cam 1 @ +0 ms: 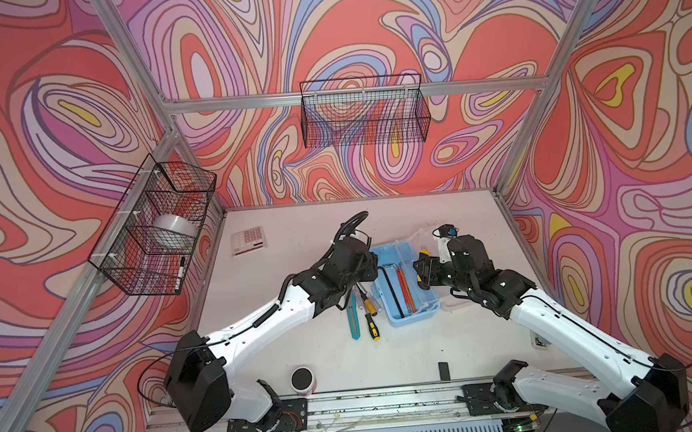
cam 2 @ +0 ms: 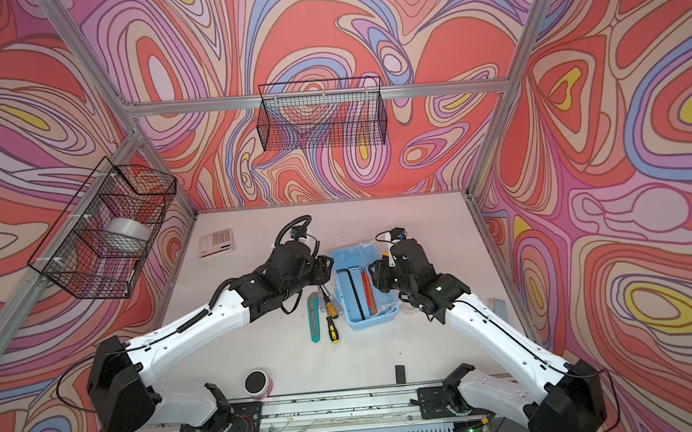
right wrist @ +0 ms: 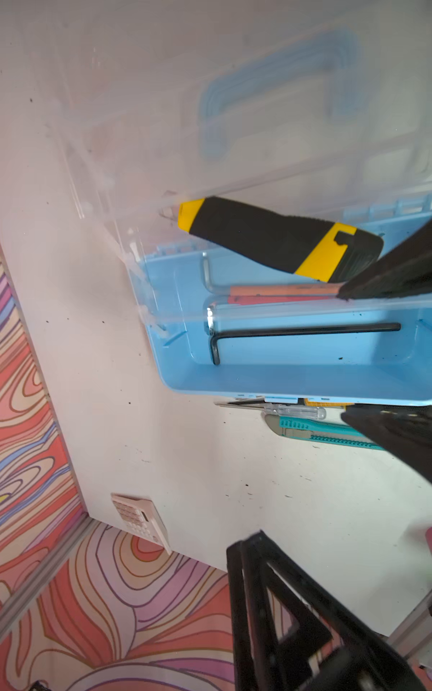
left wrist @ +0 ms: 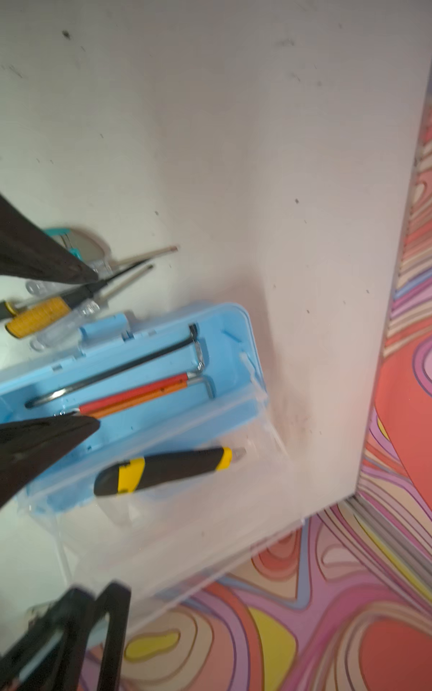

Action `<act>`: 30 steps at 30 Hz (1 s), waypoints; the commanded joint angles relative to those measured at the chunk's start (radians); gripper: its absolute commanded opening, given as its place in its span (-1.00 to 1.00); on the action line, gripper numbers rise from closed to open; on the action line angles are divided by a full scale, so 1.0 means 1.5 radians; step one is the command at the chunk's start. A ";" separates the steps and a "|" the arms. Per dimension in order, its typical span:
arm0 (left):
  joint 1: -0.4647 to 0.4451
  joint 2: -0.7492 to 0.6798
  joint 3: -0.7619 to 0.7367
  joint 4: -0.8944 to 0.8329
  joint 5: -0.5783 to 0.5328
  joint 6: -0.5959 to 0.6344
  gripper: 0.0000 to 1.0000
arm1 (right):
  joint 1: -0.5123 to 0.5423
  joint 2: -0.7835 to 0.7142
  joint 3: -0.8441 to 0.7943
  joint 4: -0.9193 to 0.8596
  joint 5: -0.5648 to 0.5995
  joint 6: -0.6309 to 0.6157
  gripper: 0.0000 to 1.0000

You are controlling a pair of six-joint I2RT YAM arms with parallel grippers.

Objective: Pack the tool kit
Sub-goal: 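Draw the left gripper back toward the teal utility knife beside the box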

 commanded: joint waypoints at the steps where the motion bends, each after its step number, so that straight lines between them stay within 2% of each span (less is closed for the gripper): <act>1: 0.017 -0.016 -0.048 -0.082 -0.036 0.010 0.13 | 0.022 0.018 0.018 -0.004 0.024 0.006 -0.02; 7: 0.027 -0.014 -0.110 -0.066 0.000 -0.015 0.15 | 0.027 0.053 0.017 0.019 0.005 0.014 -0.01; 15: 0.028 0.064 -0.122 -0.025 0.066 -0.027 0.17 | 0.029 0.065 0.025 0.021 0.000 0.016 0.04; 21: 0.025 0.108 -0.124 -0.014 0.072 -0.033 0.16 | 0.030 0.065 0.021 0.026 -0.003 0.019 0.05; 30: -0.001 0.169 -0.114 -0.016 0.038 -0.035 0.11 | 0.028 0.070 0.015 0.035 -0.003 0.018 0.03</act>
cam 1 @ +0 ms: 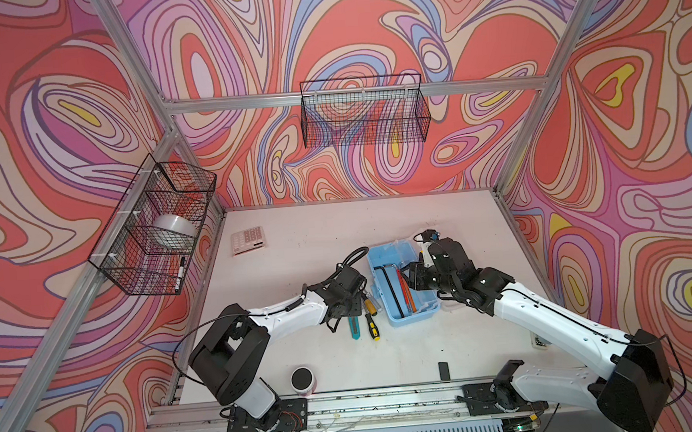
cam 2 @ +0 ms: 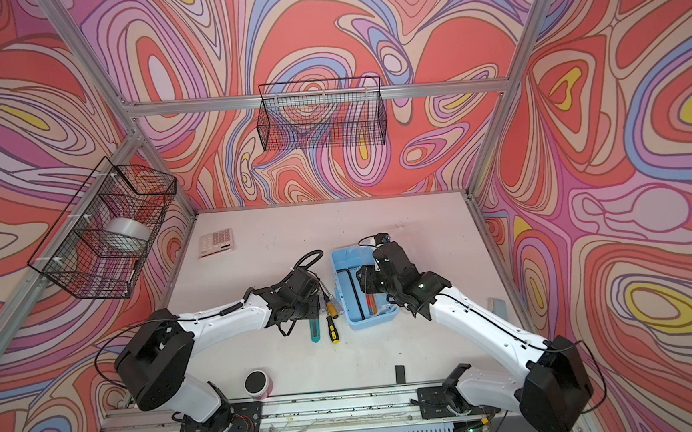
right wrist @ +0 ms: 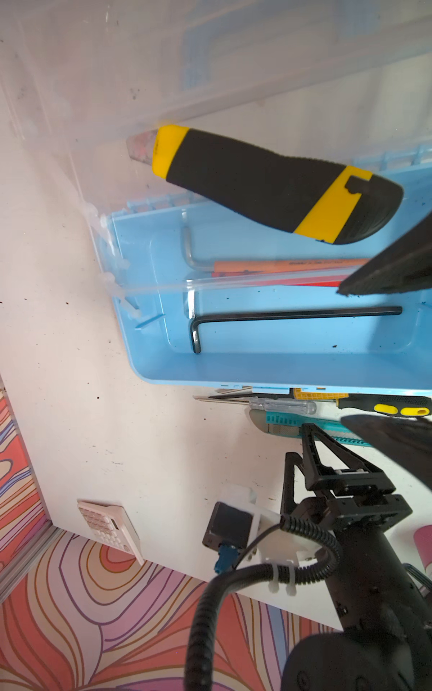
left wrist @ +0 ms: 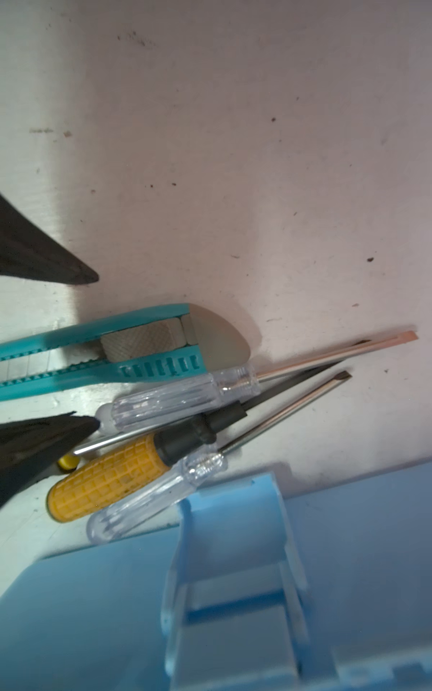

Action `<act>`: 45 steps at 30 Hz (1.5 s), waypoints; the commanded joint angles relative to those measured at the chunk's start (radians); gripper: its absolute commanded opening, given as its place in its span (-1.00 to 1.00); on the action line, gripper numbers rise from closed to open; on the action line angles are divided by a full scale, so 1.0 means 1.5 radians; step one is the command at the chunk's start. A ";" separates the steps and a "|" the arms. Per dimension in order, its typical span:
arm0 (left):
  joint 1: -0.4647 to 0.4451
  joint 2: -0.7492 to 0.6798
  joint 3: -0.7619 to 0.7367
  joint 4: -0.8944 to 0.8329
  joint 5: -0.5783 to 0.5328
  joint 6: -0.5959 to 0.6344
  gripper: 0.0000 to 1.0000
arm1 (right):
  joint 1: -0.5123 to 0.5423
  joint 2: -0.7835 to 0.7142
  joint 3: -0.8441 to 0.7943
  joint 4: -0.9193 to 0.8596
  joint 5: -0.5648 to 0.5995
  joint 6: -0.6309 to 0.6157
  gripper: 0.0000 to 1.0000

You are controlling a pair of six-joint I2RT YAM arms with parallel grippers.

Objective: Pack the tool kit
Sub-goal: 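Draw the left gripper back toward the teal utility knife beside the box, then lower the left gripper onto the teal utility knife and close on it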

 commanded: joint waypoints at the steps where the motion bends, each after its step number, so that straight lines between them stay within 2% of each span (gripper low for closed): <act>1: -0.007 0.022 0.002 -0.005 -0.029 -0.008 0.09 | 0.002 0.003 0.007 0.012 0.000 0.000 0.03; 11: -0.008 0.044 0.011 -0.011 -0.045 0.003 -0.07 | 0.002 0.004 -0.006 0.023 0.002 -0.002 0.01; 19: -0.012 0.058 0.022 -0.025 -0.067 0.016 -0.13 | 0.003 0.002 -0.017 0.028 0.001 0.000 0.01; 36: -0.017 0.088 0.038 -0.026 -0.060 0.035 -0.21 | 0.003 0.004 -0.024 0.031 0.014 0.005 0.01; 45: -0.016 0.081 0.035 -0.024 -0.064 0.037 -0.50 | 0.002 0.012 -0.022 0.033 0.017 0.004 0.01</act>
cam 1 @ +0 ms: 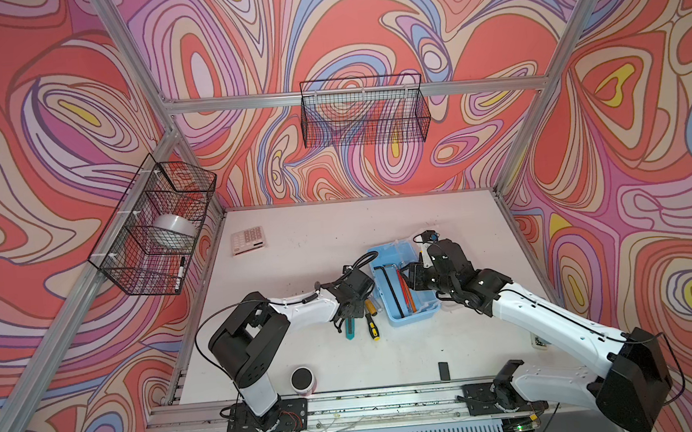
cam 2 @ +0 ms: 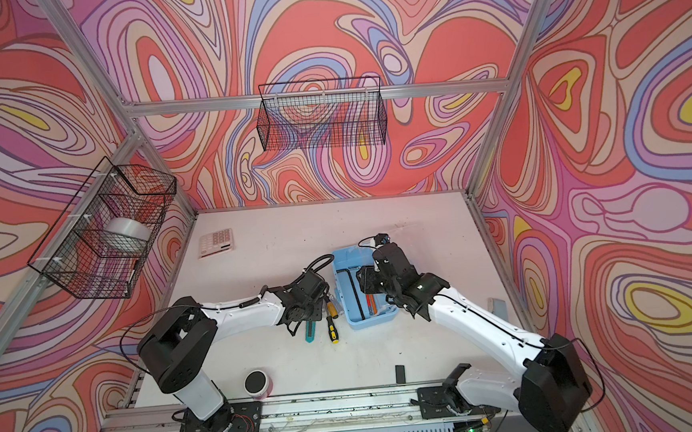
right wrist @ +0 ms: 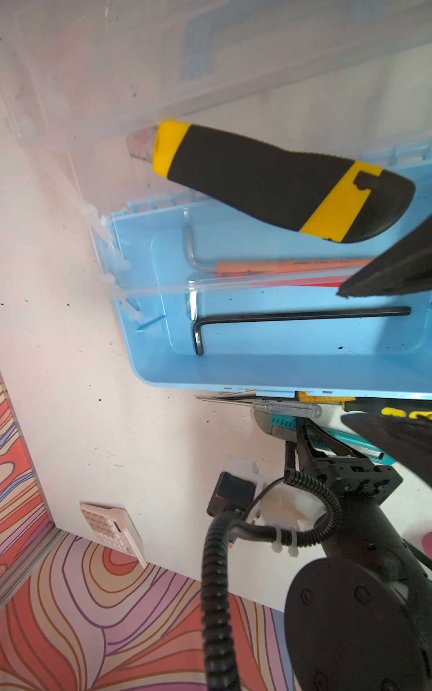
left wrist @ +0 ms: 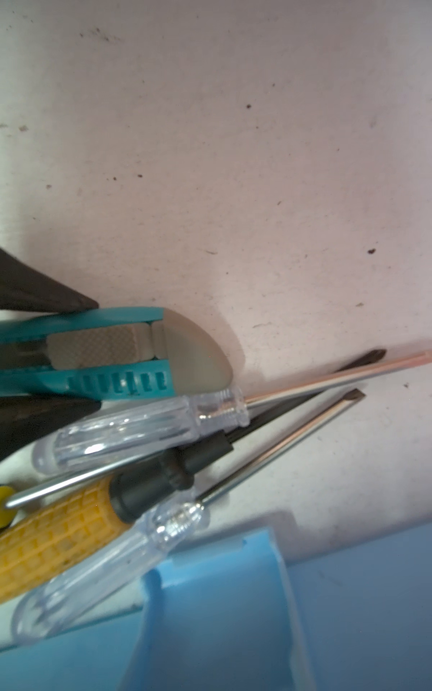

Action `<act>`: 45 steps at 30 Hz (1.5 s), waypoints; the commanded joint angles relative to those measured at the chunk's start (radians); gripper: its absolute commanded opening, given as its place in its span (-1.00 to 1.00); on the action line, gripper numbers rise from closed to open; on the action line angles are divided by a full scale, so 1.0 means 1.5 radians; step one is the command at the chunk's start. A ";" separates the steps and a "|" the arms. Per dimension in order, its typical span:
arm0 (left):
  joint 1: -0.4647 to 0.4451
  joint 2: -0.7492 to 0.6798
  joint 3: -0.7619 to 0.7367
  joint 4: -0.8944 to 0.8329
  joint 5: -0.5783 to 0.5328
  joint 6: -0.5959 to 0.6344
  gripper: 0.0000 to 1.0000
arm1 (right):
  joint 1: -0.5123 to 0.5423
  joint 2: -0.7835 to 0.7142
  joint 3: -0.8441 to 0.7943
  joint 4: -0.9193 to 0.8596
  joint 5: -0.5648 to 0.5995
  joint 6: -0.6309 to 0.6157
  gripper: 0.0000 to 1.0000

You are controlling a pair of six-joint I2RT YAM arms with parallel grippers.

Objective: Pack the tool kit
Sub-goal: 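Lower the left gripper onto the teal utility knife and close on it, then lift the teal utility knife with the left gripper and carry it over the box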

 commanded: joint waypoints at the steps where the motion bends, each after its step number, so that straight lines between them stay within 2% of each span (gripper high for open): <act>1: -0.003 0.009 0.006 -0.025 -0.005 0.009 -0.51 | 0.002 0.004 -0.008 0.008 0.011 0.003 0.01; 10: 0.010 -0.047 0.004 -0.051 -0.019 0.023 -0.58 | 0.002 -0.004 -0.012 0.013 0.015 0.008 0.01; 17: 0.044 -0.126 -0.017 -0.057 0.017 0.017 -0.59 | 0.002 -0.005 -0.013 0.020 0.011 0.013 0.01; 22: 0.056 -0.193 -0.017 -0.045 0.087 -0.011 -0.59 | 0.002 -0.010 -0.012 0.025 0.004 0.022 0.01; 26: 0.056 -0.233 -0.003 0.009 0.180 -0.066 -0.60 | 0.001 -0.037 -0.009 0.028 0.010 0.031 0.01; 30: 0.042 -0.213 0.022 0.133 0.255 -0.138 -0.63 | 0.000 -0.082 -0.001 0.022 0.030 0.030 0.01; 32: 0.028 -0.180 0.062 0.148 0.275 -0.148 -0.64 | -0.002 -0.101 0.000 0.020 0.046 0.025 0.01; 34: 0.029 -0.164 0.110 0.084 0.256 -0.127 -0.60 | -0.002 -0.111 0.016 -0.012 0.074 0.013 0.01; 37: 0.030 -0.178 0.120 0.033 0.174 -0.089 -0.37 | -0.002 -0.135 0.009 -0.022 0.091 0.005 0.01; 40: 0.030 -0.184 0.125 -0.022 0.120 -0.079 -0.23 | -0.002 -0.129 0.011 -0.021 0.063 0.001 0.01; 43: 0.028 -0.181 0.099 -0.024 0.098 -0.082 -0.05 | -0.003 -0.106 0.016 -0.020 0.028 -0.016 0.02; 45: 0.028 -0.175 0.087 -0.026 0.091 -0.088 0.00 | -0.003 -0.086 0.022 -0.021 0.012 -0.024 0.05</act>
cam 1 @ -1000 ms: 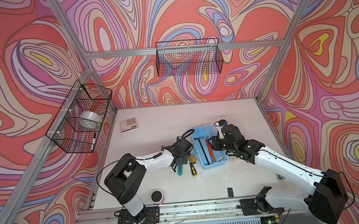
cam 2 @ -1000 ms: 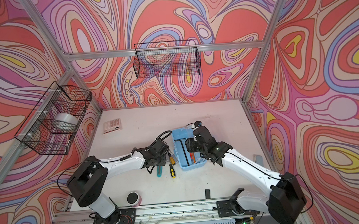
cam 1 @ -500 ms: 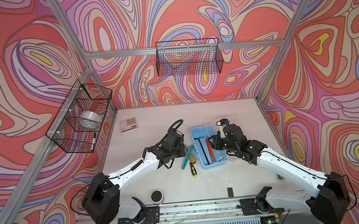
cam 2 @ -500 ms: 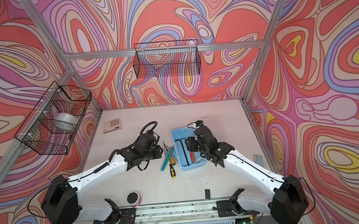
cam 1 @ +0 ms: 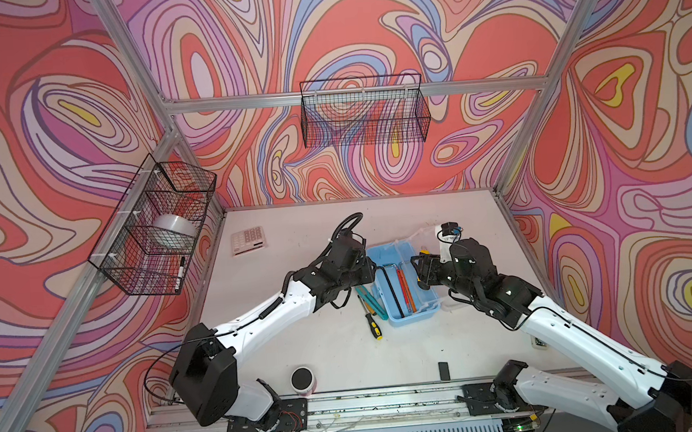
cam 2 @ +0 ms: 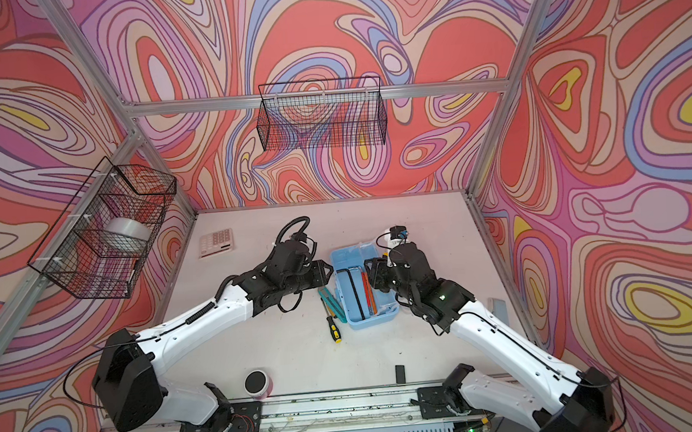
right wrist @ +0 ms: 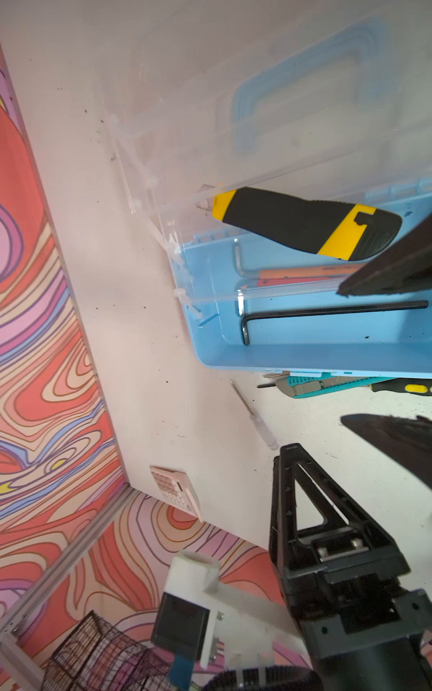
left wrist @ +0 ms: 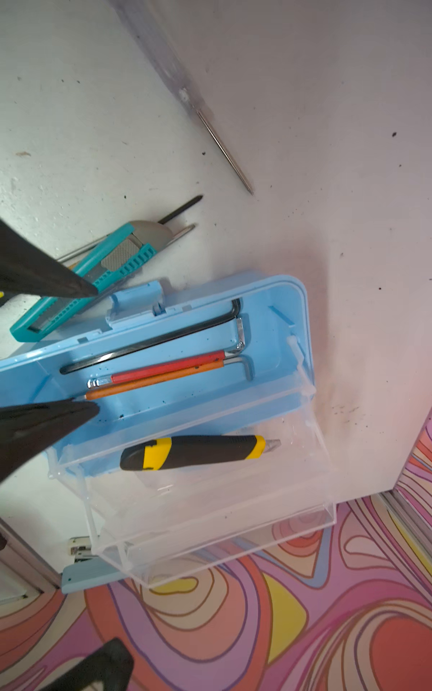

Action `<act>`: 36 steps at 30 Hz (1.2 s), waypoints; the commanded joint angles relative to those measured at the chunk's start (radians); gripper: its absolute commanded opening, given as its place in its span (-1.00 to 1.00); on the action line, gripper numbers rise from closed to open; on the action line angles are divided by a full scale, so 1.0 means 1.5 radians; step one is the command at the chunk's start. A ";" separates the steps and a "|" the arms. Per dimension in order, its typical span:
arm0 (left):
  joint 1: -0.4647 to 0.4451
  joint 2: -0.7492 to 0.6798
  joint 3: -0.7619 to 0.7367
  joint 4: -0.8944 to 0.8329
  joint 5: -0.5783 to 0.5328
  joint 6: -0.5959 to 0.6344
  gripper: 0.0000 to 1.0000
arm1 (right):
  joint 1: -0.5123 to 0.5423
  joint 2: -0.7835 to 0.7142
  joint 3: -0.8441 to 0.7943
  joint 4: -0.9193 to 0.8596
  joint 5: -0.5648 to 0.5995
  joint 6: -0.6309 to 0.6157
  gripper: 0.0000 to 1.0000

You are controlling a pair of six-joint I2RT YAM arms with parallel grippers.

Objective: Pack the tool kit
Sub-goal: 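Lift the teal utility knife with the left gripper and carry it over the box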

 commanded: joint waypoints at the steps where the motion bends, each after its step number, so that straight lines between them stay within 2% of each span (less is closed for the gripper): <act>1: 0.000 -0.001 -0.029 -0.039 -0.047 -0.004 0.02 | -0.001 0.034 0.023 -0.020 -0.037 -0.023 0.05; 5: 0.001 0.006 -0.059 -0.013 -0.045 -0.024 0.09 | -0.002 0.069 0.041 -0.029 -0.080 -0.033 0.05; 9: -0.001 0.024 -0.072 -0.001 -0.031 -0.041 0.11 | -0.001 0.087 0.043 -0.031 -0.083 -0.036 0.05; 20: -0.001 0.060 -0.117 0.077 0.011 -0.093 0.11 | -0.001 0.097 0.037 -0.034 -0.058 -0.041 0.05; 36: 0.004 0.123 -0.126 0.134 0.055 -0.115 0.07 | -0.001 0.099 0.026 -0.034 -0.040 -0.041 0.05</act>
